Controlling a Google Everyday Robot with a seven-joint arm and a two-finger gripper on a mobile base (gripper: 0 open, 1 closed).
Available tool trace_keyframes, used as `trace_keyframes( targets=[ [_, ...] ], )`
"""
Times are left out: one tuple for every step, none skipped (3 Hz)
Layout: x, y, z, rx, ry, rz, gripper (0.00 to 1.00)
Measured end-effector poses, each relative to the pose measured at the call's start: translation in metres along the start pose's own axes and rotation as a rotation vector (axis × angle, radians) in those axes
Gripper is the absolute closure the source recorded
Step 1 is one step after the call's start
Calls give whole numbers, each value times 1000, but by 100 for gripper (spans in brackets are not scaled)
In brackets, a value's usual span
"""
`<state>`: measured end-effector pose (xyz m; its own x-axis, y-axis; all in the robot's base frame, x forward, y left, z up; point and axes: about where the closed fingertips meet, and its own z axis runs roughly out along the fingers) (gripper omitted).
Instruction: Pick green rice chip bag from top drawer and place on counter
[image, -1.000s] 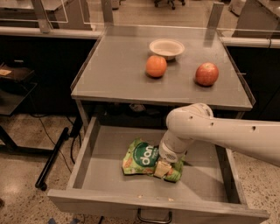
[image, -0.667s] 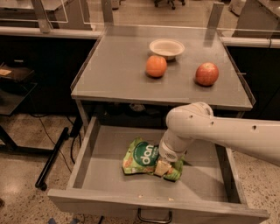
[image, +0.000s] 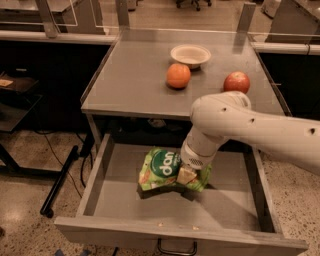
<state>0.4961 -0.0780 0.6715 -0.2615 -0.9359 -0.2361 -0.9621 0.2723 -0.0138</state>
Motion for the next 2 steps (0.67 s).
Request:
trace_keyframes(
  targets=[
    [-11, 5, -46, 18, -6, -11, 100],
    [-14, 6, -51, 18, -3, -6, 100]
  ],
)
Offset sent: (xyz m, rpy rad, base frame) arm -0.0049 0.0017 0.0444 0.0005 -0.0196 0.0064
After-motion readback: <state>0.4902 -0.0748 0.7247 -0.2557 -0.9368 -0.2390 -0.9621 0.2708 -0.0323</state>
